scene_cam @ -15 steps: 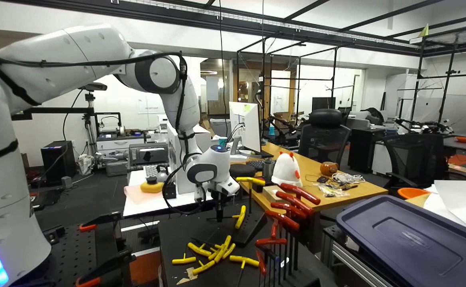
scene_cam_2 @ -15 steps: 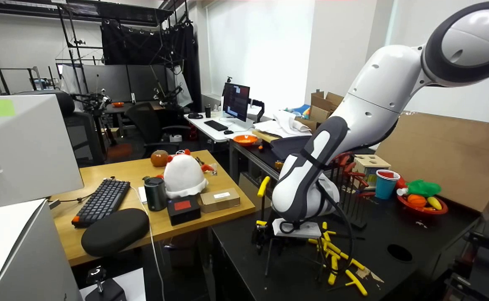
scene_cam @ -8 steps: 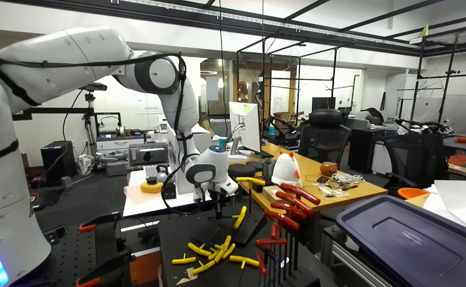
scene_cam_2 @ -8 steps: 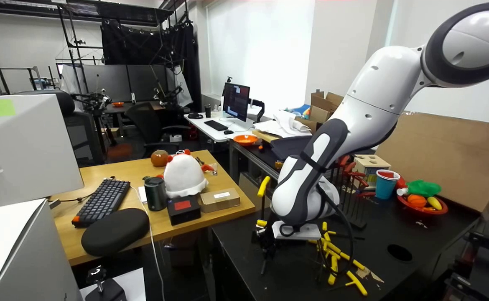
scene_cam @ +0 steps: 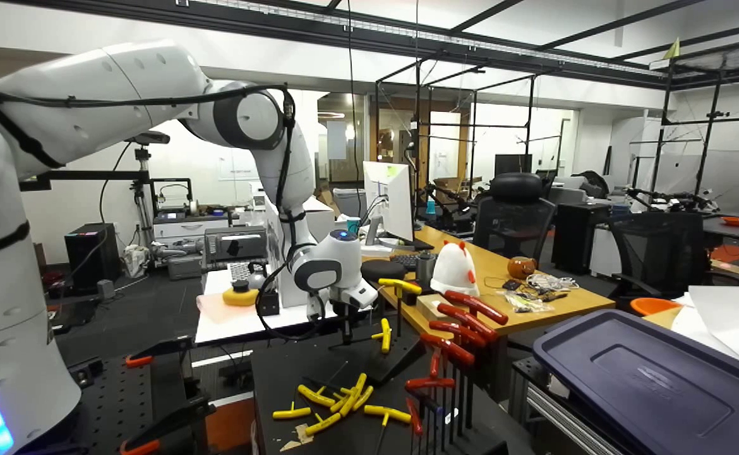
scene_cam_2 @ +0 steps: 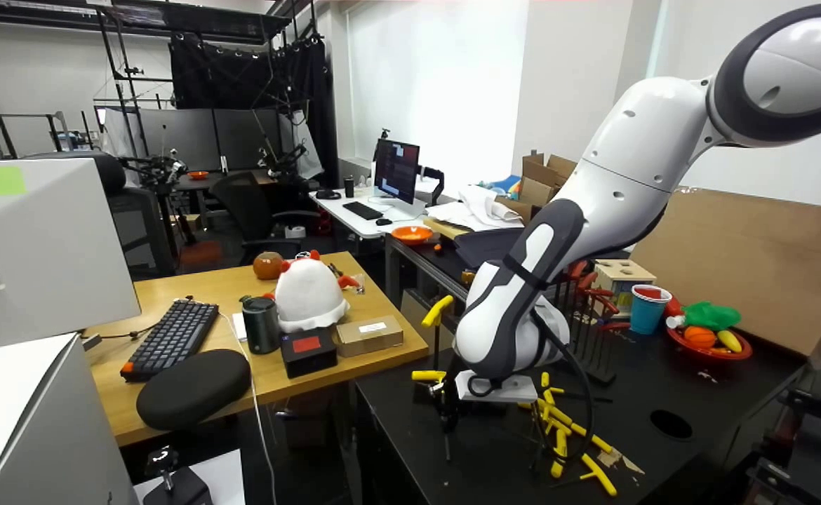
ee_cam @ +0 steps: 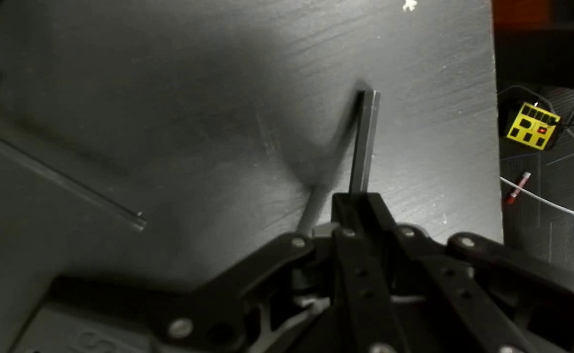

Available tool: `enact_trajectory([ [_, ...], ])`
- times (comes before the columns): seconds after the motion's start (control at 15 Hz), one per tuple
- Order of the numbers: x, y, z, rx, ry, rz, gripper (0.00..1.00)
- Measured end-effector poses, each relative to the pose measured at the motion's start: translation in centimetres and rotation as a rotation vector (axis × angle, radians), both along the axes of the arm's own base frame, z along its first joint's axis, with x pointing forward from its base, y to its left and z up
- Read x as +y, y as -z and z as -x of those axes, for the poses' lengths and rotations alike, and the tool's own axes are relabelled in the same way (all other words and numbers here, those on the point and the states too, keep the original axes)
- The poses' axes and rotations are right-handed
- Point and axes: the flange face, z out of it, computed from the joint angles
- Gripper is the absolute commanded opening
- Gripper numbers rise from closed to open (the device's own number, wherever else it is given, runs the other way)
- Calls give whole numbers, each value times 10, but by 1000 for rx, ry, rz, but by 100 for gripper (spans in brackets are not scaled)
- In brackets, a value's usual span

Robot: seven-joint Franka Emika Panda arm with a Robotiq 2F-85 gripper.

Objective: Put the yellow object on the table

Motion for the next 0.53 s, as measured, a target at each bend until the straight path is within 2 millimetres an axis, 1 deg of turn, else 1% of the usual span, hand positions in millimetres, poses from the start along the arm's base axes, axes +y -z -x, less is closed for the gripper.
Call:
enact_trajectory([
  [0.27, 0, 0, 1, -7, 4, -1, 2],
  [0.53, 2, -1, 3, -22, 56, -9, 2],
])
